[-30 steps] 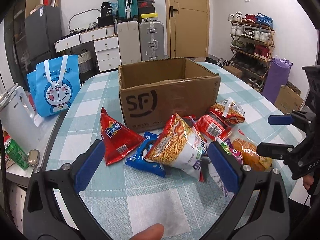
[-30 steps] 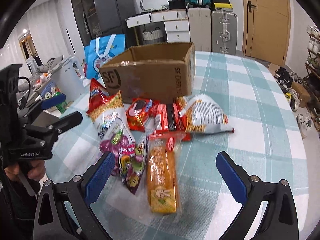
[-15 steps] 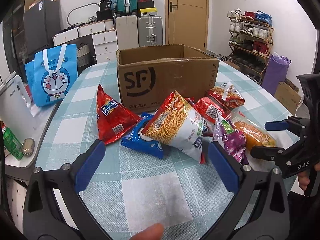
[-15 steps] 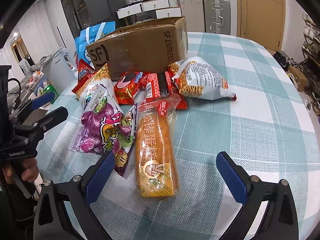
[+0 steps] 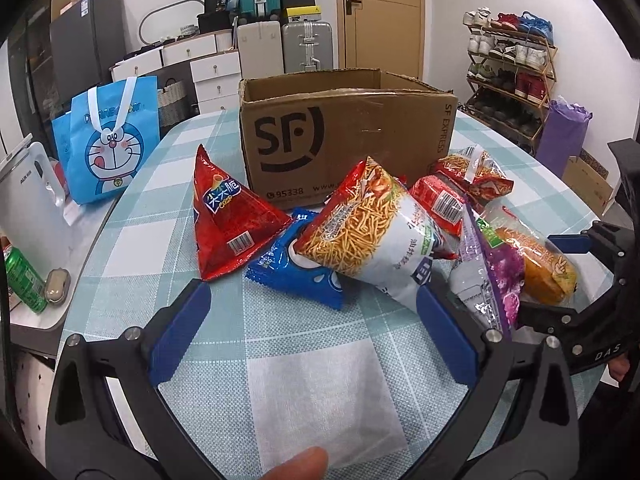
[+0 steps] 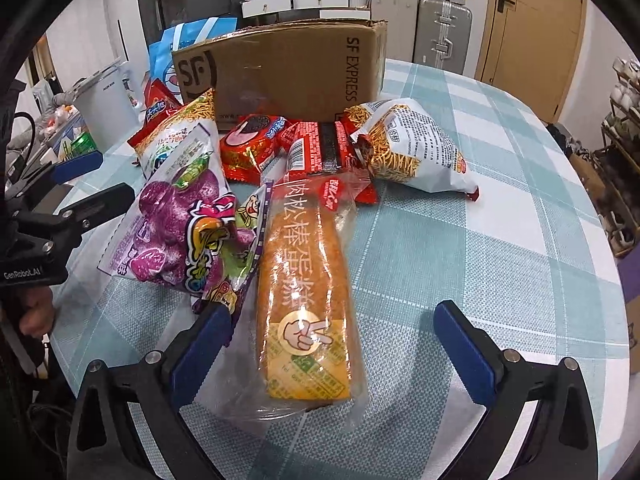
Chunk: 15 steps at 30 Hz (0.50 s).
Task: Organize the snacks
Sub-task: 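Grasp the orange cake bar with the right gripper while the left gripper grasps a purple candy bag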
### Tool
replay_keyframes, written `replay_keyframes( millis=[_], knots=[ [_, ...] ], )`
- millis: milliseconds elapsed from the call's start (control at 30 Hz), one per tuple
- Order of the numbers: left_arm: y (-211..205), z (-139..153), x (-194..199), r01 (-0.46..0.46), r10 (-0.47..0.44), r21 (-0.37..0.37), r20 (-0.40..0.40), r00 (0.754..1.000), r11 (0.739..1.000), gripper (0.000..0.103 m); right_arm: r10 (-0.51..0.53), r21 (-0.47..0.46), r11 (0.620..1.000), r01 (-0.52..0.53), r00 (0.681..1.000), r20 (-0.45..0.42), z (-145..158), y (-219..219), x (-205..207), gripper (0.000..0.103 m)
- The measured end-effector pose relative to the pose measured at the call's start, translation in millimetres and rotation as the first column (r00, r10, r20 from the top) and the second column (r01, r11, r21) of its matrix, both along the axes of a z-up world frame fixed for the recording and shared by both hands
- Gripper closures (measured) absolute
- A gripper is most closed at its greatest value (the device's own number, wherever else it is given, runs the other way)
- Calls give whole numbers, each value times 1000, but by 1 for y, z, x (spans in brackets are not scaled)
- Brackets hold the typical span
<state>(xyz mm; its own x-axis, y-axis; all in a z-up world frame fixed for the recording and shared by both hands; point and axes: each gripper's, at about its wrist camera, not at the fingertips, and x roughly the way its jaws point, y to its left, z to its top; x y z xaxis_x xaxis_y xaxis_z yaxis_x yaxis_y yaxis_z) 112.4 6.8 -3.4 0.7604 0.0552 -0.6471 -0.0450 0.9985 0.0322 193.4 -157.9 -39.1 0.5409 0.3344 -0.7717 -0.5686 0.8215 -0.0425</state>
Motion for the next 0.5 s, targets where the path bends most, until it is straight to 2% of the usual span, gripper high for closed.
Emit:
replay_keyframes(
  millis=[67, 200, 300, 400, 500],
  knots=[
    [0, 0, 0, 5, -5, 1, 6, 1000, 1000, 0, -2, 14, 1000, 2, 1000, 4, 1, -1, 0, 1],
    [0, -2, 0, 9, -9, 8, 9, 1000, 1000, 0, 0, 99, 995, -2, 1000, 24, 4, -13, -7, 4],
    [-2, -2, 0, 12, -12, 16, 11, 1000, 1000, 0, -9, 104, 995, 3, 998, 55, 7, -13, -8, 24],
    [-4, -2, -1, 17, -18, 27, 16, 1000, 999, 0, -6, 121, 993, -2, 998, 70, 9, -11, -9, 27],
    [-4, -3, -1, 19, -20, 28, 18, 1000, 999, 0, -1, 135, 991, -10, 997, 83, 10, -10, -11, 38]
  ],
)
